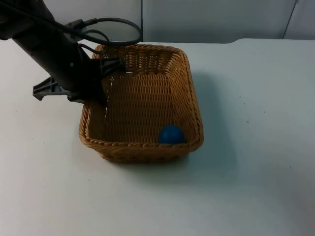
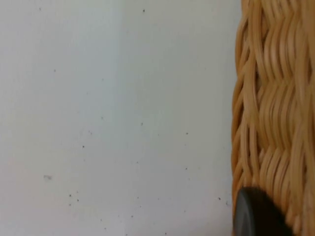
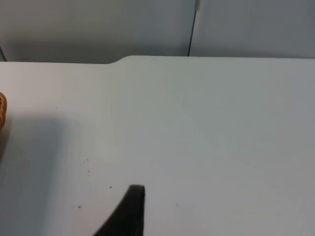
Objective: Pick up the basket with the left hand and place the ball into the basket with the right hand.
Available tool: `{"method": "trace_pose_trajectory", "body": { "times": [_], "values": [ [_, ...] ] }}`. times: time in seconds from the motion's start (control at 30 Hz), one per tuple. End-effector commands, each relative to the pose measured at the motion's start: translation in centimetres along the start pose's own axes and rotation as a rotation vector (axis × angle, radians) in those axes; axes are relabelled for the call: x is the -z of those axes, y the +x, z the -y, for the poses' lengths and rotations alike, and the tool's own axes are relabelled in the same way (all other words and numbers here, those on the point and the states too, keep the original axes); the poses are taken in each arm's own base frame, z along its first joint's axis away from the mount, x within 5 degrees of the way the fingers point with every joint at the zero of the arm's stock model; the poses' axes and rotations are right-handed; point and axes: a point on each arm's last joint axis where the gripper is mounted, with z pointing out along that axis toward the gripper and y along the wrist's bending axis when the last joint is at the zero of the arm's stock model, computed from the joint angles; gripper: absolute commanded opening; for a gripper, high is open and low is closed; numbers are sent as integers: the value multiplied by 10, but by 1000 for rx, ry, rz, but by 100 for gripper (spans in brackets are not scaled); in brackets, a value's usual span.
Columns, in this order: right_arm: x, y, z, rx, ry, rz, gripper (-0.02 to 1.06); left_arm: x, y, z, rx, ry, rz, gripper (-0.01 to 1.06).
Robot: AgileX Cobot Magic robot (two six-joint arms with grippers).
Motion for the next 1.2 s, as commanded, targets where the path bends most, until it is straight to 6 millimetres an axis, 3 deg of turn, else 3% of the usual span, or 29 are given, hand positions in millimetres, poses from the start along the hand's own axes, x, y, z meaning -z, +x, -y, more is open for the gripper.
{"method": "trace_pose_trajectory", "body": {
  "times": [0.0,0.13,0.23,0.27,0.3,0.47,0.5,0.57,0.8,0.93,0.97,1.1,1.17],
  "values": [
    [0,-1,-1,7,-5,12,105,0,3,1,-10,2,-21,1],
    [0,-1,-1,7,-5,12,105,0,4,2,-13,1,-35,10],
    [0,-1,-1,7,-5,12,105,0,7,0,-46,-19,-59,27],
    [0,-1,-1,7,-5,12,105,0,7,0,-58,-25,-69,40],
    [0,-1,-1,7,-5,12,105,0,7,0,-58,-25,-69,40],
    [0,-1,-1,6,-6,14,105,5,7,0,-101,-42,-73,95],
    [0,-1,-1,6,-6,14,105,5,7,0,-101,-42,-73,95],
    [0,-1,-1,4,-7,13,105,9,6,1,-125,-50,-74,105],
    [0,-1,-1,4,-7,13,105,40,-2,6,-239,-100,-21,105],
    [0,-2,-1,0,-10,24,105,83,-13,12,-271,-177,87,105],
    [0,-2,-1,0,-10,24,105,83,-13,12,-271,-177,87,105],
    [0,-4,-2,-19,-18,47,105,129,-18,19,-350,-237,180,105],
    [0,-4,-2,-17,-19,52,105,140,-18,21,-366,-245,200,105]
  ]
}}
